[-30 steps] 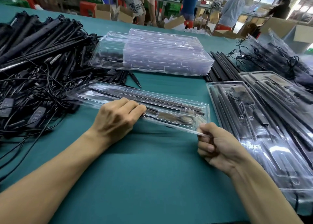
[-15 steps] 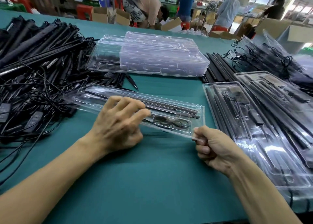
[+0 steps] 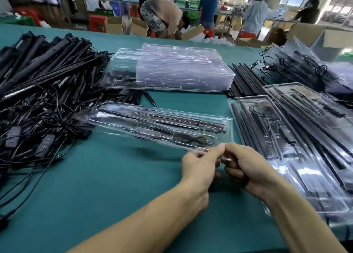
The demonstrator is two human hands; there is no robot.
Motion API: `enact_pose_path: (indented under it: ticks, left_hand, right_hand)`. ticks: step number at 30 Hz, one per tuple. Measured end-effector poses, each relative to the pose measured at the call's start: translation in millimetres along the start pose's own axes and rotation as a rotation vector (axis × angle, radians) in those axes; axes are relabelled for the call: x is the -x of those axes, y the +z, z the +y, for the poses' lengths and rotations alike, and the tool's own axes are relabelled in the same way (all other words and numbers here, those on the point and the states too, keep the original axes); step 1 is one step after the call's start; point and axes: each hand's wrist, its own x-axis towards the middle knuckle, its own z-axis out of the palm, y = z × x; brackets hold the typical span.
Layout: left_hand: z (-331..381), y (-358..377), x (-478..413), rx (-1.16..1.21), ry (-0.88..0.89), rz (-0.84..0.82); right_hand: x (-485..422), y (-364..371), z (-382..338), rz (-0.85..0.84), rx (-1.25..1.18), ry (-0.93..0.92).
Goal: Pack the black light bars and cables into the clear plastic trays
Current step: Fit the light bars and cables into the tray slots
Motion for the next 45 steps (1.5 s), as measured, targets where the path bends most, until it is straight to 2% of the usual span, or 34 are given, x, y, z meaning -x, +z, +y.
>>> enact_pose_path:
  ticks: [3, 6, 12, 15, 21, 26, 35, 43, 45]
  left_hand:
    - [0.5, -1.9, -5.0, -0.002, -0.002, -0.015]
    - [0.6, -6.0, -6.6, -0.034, 0.094, -0.017]
    - [-3.2, -2.4, -7.6, -0.005, 0.131, 0.075]
    - [-3.9, -3.2, -5.2, 0.042, 0.125, 0.049]
    - [2.5, -9.3, -4.2, 0.128, 0.063, -0.025]
    - [6.3, -18.3, -2.3, 0.122, 0.012, -0.178]
    - [5.3, -20.2, -2.5, 0.108, 0.01, -0.143]
    - [13.4, -27.7, 3.4, 0.105, -0.099, -0.258]
    - [21.4, -37.7, 2.3, 0.125, -0.089, -0.208]
  right_hand:
    - [2.7, -4.9, -4.1, -0.028, 0.101, 0.005]
    - [3.1, -5.6, -1.3, -0.05, 0.126, 0.086]
    - [-2.6, -3.5, -1.3, -0.036, 0.176, 0.082]
    - [-5.0, -3.8, -5.5, -0.029, 0.191, 0.063]
    - [-7.9, -6.1, -10.6, -0.104, 0.14, 0.14]
    - [-7.5, -3.4, -6.5, -0.17, 0.064, 0.226]
    - [-9.6, -1.5, -0.4, -0.134, -0.019, 0.116]
    - [-8.2, 0.1, 3.3, -0.078, -0.053, 0.081]
    - [-6.9, -7.3, 2.6, -0.088, -0.071, 0.077]
